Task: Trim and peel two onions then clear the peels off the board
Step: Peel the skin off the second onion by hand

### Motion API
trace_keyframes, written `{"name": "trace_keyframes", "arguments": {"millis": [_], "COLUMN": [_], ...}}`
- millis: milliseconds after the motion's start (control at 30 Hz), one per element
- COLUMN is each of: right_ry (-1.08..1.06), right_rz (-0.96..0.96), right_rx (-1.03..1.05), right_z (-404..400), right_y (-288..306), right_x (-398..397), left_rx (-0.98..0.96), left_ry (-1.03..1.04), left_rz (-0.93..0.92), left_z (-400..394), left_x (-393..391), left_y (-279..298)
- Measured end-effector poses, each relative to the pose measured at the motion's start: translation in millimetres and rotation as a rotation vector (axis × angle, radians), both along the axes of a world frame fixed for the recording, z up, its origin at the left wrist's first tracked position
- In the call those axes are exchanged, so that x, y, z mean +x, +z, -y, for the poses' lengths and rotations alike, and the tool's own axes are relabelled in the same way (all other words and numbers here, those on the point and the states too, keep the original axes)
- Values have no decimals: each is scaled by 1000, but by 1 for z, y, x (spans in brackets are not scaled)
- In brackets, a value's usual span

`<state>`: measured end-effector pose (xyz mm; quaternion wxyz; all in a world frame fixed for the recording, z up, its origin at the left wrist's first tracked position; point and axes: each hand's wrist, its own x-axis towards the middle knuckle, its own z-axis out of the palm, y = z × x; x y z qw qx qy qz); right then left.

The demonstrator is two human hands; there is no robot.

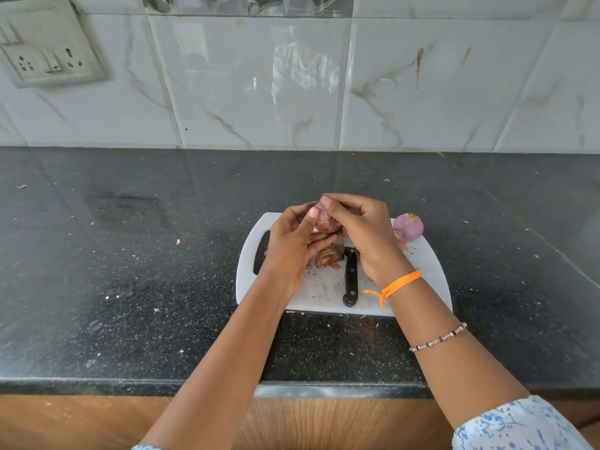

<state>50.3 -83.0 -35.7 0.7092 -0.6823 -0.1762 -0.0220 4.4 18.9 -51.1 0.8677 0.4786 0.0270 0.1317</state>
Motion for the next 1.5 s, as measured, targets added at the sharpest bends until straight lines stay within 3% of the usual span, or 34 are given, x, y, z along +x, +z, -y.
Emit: {"name": "trace_keyframes", "arguments": {"millis": [333, 700, 1000, 1233, 1367, 1500], "right_ry": [-6, 27, -47, -210, -223, -203], "right_rz": [-63, -51, 182, 672, 681, 544], "right_rx": [55, -41, -31, -365, -380, -320], "right_z": [0, 1, 10, 10, 12, 13], "right_y": [-2, -4, 8, 7, 8, 11], "right_x": [5, 5, 6, 5, 5, 1], "left_rx": [-14, -9, -74, -45, 13, 119], "left_ry": [-3, -2, -47, -21, -18, 38], "left_rz": [-32, -82, -78, -74, -34, 26], "left_z": [1, -1, -7, -9, -9, -8], "left_x": [0, -4, -6, -8, -8, -5], "left_y": [2, 4, 11, 11, 9, 5]}}
